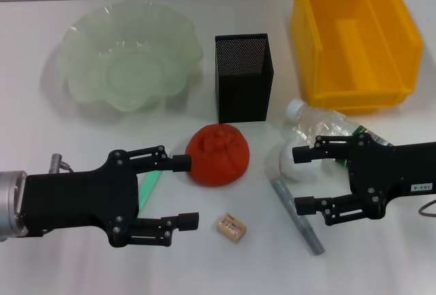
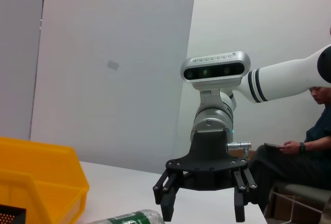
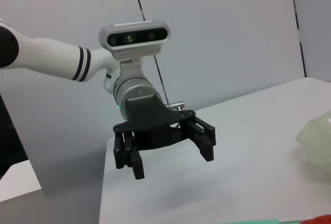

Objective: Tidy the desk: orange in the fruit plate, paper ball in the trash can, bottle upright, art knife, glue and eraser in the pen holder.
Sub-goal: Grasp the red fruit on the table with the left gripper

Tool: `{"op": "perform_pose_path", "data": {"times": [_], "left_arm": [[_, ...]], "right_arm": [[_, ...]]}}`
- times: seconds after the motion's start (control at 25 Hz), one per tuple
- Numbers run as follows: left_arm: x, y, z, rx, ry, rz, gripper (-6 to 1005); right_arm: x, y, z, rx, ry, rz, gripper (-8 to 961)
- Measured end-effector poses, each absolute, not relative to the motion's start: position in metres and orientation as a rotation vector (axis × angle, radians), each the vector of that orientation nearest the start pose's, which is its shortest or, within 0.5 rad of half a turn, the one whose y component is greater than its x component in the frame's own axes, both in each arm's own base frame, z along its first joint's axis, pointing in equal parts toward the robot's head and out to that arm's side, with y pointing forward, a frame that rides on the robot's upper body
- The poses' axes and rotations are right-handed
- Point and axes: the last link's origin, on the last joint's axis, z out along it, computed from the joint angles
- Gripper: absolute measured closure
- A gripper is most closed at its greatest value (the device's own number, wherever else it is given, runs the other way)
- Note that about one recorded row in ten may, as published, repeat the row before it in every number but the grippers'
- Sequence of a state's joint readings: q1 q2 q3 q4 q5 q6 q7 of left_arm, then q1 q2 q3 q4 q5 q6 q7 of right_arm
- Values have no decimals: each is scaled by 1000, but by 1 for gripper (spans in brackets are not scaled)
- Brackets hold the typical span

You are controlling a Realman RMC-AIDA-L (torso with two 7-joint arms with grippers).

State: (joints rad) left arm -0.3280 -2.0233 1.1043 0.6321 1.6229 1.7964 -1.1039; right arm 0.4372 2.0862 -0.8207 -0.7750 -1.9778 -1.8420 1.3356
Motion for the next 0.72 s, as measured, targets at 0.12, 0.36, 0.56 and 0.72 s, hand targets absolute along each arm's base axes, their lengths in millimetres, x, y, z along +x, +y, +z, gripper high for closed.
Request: {"op": "perform_pose_path", "data": {"times": [0.12,0.36,0.56,0.72], "left_arm": [[-261,250,-9,-2922,-263,-1012,191],[-261,251,-9,-2920,-264,-1008,200],[-259,252,-12,-2917,-264,-1015,208],[-255,258,-21,-2887,-253,-997,214]], "right_arm": [[250,277,1,-3011,430,795,125],[251,276,0,-3012,426,801,125],[252,275,-3,-3009,437,808,124],[255,273,-6,-3002,430,826,124]]}}
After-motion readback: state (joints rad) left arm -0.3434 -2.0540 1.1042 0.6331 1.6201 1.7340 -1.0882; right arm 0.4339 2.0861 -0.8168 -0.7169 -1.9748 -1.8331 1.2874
